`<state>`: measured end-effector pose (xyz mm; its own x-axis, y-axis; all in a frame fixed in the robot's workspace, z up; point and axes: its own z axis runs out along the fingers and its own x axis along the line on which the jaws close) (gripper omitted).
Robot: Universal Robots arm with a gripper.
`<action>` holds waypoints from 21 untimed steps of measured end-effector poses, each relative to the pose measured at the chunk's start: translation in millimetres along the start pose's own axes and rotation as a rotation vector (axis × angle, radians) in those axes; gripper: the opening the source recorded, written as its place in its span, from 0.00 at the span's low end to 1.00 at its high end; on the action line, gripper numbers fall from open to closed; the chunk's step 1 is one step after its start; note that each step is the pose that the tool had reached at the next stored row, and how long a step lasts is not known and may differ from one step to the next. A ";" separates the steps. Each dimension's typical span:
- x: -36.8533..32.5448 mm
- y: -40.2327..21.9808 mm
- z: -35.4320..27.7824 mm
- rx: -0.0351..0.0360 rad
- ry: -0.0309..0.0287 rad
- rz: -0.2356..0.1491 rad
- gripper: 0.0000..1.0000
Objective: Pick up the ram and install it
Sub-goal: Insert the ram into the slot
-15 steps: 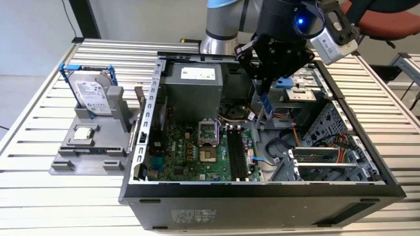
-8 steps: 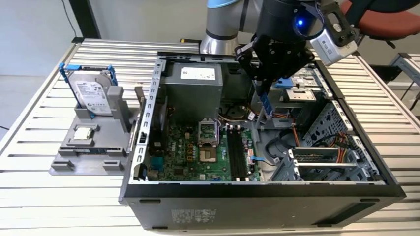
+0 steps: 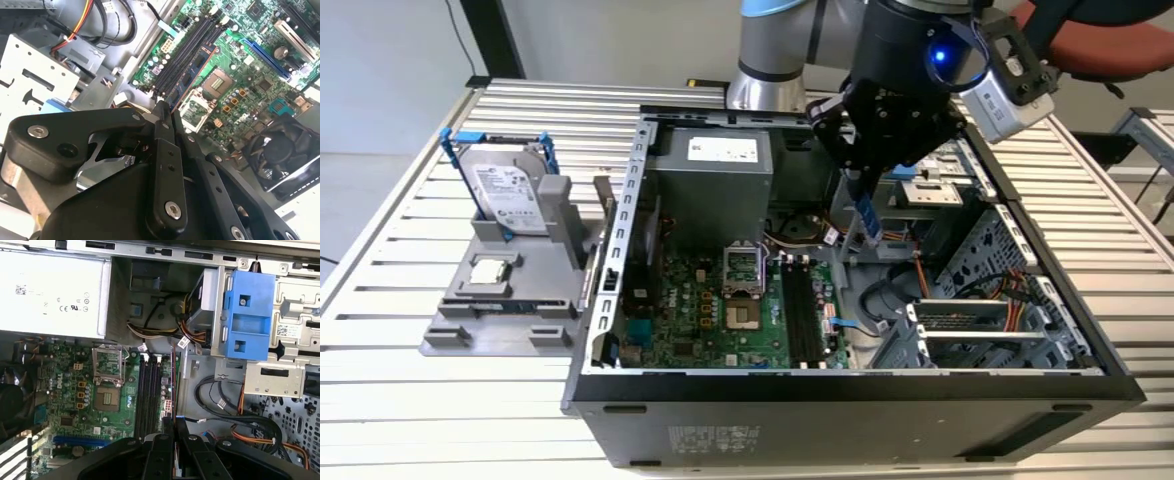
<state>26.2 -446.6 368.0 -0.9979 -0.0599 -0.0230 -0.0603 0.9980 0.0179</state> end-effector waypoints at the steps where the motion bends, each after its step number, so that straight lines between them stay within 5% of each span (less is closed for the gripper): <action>1: -1.0 -0.3 0.6 0.0001 0.0000 0.002 0.00; 9: -2.9 -2.0 4.1 0.0011 -0.0008 0.045 0.00; 21: -5.1 -2.2 4.2 0.0010 -0.0009 0.046 0.00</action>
<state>31.5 -448.4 363.9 -0.9996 -0.0142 -0.0230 -0.0146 0.9997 0.0180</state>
